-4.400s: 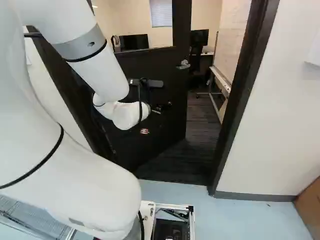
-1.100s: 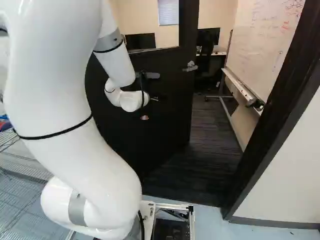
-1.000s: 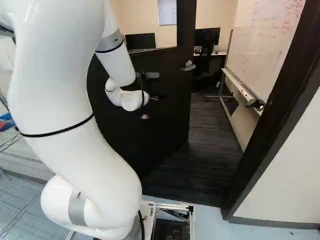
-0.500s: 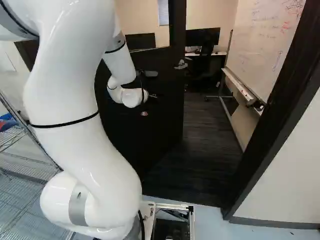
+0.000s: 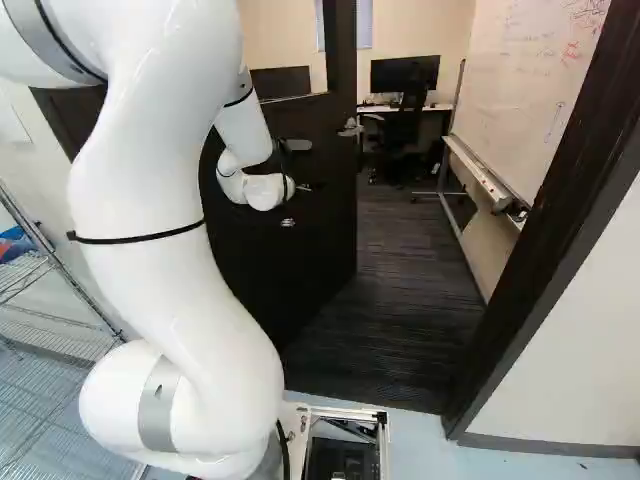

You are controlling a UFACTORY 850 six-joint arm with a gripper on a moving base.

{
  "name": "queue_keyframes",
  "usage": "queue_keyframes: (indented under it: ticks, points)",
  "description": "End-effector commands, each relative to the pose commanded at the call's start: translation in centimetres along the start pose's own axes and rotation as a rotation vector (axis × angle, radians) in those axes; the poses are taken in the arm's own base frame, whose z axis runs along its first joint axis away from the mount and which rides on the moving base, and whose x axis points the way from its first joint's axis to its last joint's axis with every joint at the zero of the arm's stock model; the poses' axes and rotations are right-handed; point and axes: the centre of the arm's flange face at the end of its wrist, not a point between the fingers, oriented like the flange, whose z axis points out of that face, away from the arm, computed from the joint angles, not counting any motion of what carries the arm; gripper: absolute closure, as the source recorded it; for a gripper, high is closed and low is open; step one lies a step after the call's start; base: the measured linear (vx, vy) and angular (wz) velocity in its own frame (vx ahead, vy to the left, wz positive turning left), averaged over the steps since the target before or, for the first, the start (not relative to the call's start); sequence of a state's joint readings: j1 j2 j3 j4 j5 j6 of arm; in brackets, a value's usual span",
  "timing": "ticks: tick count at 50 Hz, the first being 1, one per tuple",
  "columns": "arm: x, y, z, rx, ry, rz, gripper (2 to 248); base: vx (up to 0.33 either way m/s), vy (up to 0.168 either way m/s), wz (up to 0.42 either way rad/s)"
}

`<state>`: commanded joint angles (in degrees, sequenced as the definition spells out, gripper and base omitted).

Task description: Open the door and move inside

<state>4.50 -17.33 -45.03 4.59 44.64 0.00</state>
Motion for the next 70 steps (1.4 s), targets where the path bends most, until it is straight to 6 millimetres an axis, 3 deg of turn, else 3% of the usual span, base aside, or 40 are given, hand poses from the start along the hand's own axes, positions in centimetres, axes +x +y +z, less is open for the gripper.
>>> queue_keyframes:
  ticks: [70]
  points:
    - [1.3,-5.4,7.9,0.160,0.046,-0.117,3,0.000,0.000,0.000]
